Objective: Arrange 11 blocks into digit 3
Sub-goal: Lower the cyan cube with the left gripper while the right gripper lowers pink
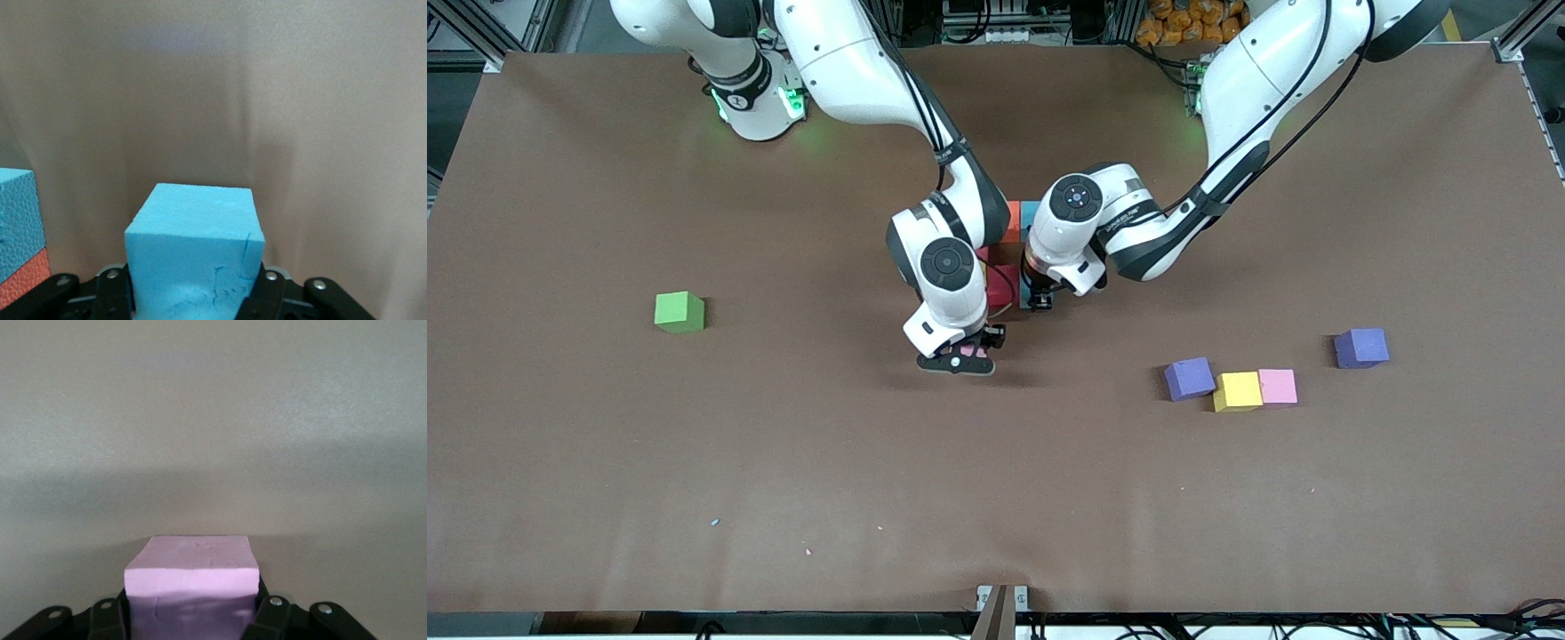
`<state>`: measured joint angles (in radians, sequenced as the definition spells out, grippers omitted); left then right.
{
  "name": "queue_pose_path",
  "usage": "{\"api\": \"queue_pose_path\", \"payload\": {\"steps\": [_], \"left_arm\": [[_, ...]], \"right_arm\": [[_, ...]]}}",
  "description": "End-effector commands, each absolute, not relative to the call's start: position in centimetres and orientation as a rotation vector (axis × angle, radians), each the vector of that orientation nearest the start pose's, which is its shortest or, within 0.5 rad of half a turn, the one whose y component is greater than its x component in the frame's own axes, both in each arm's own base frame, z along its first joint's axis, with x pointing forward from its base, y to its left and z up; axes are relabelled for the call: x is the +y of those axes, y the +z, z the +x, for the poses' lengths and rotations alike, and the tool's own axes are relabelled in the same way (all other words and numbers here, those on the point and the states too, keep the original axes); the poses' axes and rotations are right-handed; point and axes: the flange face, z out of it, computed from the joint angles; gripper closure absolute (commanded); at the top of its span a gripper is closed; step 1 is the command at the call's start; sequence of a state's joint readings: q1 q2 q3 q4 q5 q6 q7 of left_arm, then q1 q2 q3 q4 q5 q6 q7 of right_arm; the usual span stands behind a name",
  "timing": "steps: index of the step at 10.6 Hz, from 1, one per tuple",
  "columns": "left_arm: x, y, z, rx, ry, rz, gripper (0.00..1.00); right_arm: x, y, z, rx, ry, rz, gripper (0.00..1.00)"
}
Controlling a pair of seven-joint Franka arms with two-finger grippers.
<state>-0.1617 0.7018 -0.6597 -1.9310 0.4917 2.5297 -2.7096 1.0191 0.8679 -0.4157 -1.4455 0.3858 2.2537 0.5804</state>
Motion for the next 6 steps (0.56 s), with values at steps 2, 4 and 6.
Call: {"api": "queue_pose_path", "payload": {"steps": [2, 4, 6], "left_arm": [[-45.13, 19.30, 44.01, 2.231, -0.168, 2.072, 0.81], [-44.99, 19.30, 44.15, 2.215, -0.165, 2.088, 0.25], [-45.11, 19.41, 44.24, 2.208, -0.162, 2.092, 0.00]], "right_arm": [[46.24, 19.46, 56.08, 0.084, -0.058, -3.159, 1.00], [46.21, 19.40, 56.05, 0.099, -0.053, -3.157, 1.00], [46.39, 19.40, 55.90, 0.092, -0.051, -3.155, 1.00]]}}
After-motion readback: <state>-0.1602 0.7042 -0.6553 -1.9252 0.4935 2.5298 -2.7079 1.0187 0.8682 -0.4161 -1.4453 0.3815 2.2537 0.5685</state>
